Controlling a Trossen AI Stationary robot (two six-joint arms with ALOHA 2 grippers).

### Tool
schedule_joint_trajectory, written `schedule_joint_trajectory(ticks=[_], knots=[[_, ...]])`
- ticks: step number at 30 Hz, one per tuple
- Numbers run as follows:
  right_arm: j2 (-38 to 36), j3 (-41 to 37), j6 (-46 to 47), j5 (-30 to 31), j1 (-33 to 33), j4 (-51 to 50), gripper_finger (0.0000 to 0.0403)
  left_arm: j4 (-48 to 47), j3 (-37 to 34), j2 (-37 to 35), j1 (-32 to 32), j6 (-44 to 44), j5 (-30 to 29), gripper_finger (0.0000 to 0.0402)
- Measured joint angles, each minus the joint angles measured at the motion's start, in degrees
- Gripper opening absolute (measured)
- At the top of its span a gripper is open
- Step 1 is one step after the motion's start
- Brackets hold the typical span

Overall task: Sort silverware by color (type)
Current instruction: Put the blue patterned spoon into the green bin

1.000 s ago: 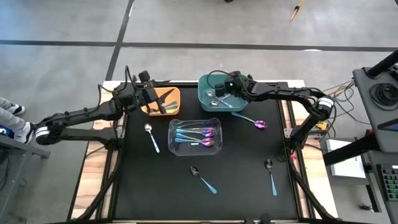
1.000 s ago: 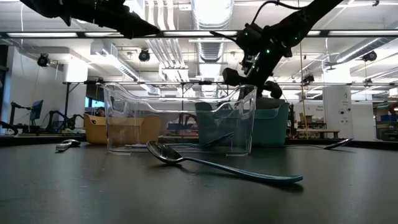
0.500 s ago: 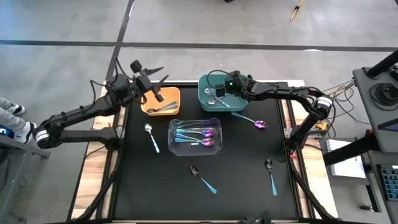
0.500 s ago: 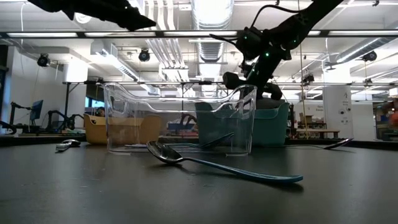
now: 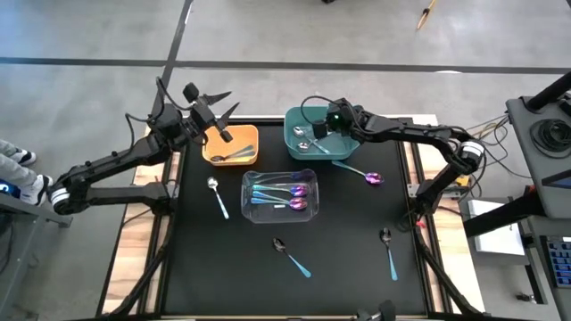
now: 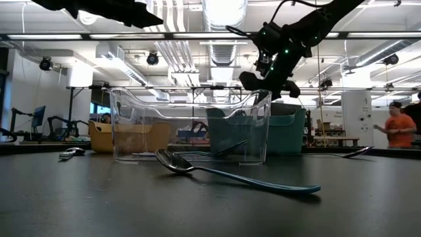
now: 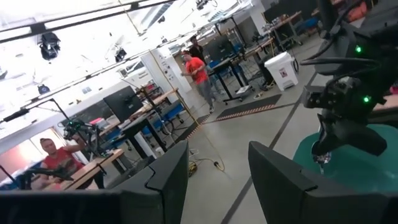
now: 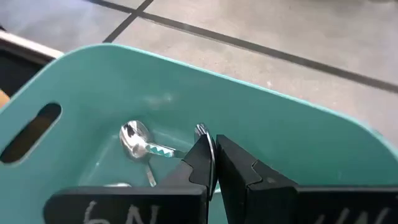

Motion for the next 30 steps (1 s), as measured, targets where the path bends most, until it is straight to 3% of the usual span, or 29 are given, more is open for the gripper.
schedule_joint_trajectory(ticks=[10,17,23,30], knots=[[-2.2,0.0,-7.1,-0.6,0.0,-3.0,0.0009,-0.2,2.3,-2.5,-0.1,-1.5,0.1,0.015],[-5.6,0.0,-8.2,-7.7,0.3,-3.3,0.0009,-11.8,8.9,-4.5,-0.4,-9.4,1.2,0.015],[-6.3,0.3,-19.7,-11.7,-0.1,-4.0,0.0009,-15.0,10.2,-5.4,-0.4,-11.6,1.4,0.015],[-5.5,5.8,-27.2,-12.2,-4.4,-7.1,0.0009,-13.8,10.1,-3.9,-0.4,-8.4,1.4,0.015]])
